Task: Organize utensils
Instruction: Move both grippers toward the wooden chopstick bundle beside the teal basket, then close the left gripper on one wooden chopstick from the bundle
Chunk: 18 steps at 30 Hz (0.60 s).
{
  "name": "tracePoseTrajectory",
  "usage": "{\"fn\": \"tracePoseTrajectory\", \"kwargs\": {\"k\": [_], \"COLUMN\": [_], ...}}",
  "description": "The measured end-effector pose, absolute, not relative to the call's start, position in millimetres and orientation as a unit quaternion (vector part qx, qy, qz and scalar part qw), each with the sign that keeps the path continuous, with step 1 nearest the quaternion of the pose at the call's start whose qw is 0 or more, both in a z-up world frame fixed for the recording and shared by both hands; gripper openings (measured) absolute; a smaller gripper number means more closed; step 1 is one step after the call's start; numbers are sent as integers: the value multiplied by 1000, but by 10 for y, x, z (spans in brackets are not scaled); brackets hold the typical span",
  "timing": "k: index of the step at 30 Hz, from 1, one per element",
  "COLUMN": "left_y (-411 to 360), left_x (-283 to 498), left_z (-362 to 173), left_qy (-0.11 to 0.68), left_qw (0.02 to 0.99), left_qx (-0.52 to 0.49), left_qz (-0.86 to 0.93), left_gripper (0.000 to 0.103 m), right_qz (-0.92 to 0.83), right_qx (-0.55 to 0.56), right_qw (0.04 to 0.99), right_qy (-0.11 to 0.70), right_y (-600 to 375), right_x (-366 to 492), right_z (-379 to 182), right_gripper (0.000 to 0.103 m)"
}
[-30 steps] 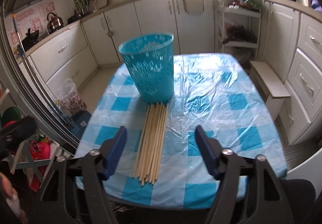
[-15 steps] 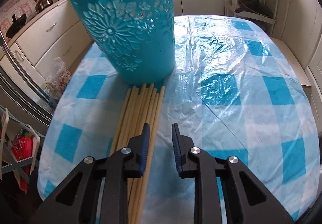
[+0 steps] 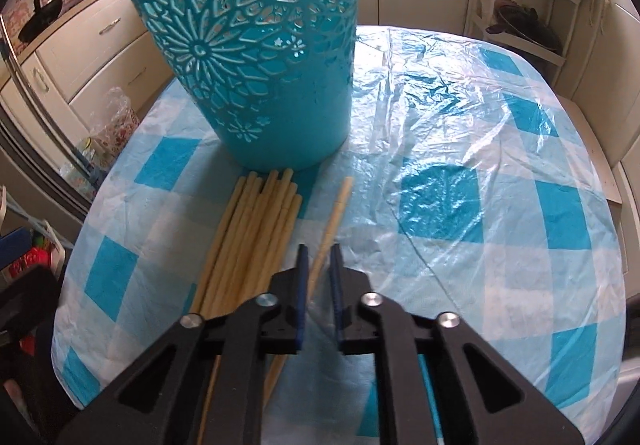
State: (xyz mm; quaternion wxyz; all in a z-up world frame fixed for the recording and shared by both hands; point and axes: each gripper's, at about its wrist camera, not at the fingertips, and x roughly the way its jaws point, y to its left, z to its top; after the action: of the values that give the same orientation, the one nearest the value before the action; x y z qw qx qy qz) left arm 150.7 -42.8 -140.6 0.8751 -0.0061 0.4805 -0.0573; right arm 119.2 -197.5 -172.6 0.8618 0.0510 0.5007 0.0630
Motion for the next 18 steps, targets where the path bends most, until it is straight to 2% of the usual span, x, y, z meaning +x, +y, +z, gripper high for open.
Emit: {"fn": "tracePoseTrajectory", "kwargs": {"k": [13, 18], "left_y": [-748, -791], "left_x": [1954, 2016], "left_z": [-1826, -1905], "left_qy": [498, 504], "left_qw": [865, 861], "left_qx": [52, 62], "left_qz": [-28, -23], "left_gripper": [95, 91], "right_qz": [90, 93], "right_qx": [82, 82], "right_qw": [863, 863], "right_qy": [490, 489], "right_y": [-2171, -2191], "right_x": [1050, 1049], "right_z": [-1763, -1755], "right_gripper": [8, 8]}}
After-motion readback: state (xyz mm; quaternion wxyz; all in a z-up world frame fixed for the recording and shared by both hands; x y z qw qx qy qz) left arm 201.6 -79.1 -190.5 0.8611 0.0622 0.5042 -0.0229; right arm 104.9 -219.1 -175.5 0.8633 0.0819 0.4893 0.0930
